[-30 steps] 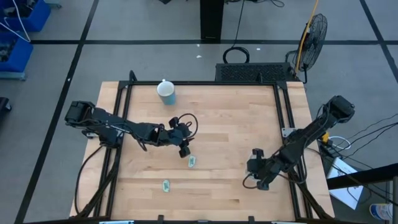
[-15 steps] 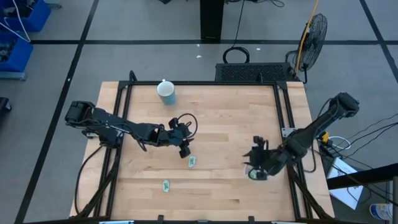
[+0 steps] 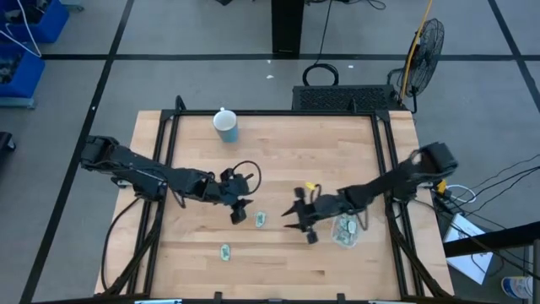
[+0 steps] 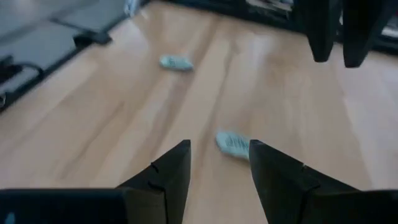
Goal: Pick and place Stevia / Truvia into bins
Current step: Put the stevia packet into the transparent container
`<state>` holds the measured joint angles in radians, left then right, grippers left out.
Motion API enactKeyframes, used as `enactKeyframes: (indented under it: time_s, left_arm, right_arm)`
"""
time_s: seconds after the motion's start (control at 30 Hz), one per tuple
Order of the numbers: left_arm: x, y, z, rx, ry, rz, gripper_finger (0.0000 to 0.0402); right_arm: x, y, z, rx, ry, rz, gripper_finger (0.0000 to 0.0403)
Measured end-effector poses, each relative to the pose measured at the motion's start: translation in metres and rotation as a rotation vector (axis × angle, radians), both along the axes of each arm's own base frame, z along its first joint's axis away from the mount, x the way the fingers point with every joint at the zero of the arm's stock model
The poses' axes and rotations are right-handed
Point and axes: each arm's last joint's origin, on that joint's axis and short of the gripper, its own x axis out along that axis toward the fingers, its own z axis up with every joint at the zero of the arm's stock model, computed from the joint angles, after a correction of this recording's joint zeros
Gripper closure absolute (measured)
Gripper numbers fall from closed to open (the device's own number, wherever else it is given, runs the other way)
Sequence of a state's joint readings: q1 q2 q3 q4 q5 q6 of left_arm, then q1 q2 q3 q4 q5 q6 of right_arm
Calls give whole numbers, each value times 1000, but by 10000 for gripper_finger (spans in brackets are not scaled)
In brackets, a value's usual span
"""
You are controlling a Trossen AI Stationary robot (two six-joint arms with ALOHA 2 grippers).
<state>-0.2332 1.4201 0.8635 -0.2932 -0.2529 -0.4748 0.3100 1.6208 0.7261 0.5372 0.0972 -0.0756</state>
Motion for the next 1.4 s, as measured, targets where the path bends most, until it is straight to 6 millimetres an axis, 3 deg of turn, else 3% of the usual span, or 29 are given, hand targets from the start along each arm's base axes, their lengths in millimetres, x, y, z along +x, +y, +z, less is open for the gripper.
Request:
enactKeyframes:
  time_s: [0.17, 0.33, 0.57, 0.77, 1.0, 1.07, 1.23, 1.4]
  left_arm:
    - [-26, -19, 9, -161, 101, -36, 252]
    - [-39, -42, 10, -245, 150, -100, 252]
    - [-57, -66, 6, -266, 226, -76, 252]
    - [-64, -73, 5, -230, 219, -37, 252]
    - [-65, -74, 5, -190, 192, -22, 252]
    - [-65, -74, 5, -190, 191, -22, 252]
    - [-65, -74, 5, -186, 190, -27, 252]
    - [-65, -74, 6, -163, 188, -57, 252]
  right_arm:
    - [36, -3, -26, 15, 13, 29, 245]
    - [76, -3, -48, -39, 94, 18, 245]
    - [98, -12, -62, -158, 178, -35, 245]
    - [97, -25, -67, -182, 242, -81, 272]
    - [95, -27, -69, -217, 271, -58, 384]
    - [93, -25, -66, -252, 272, -52, 395]
    - [76, -9, -39, -339, 330, -62, 399]
    - [29, 16, 10, -255, 513, -53, 400]
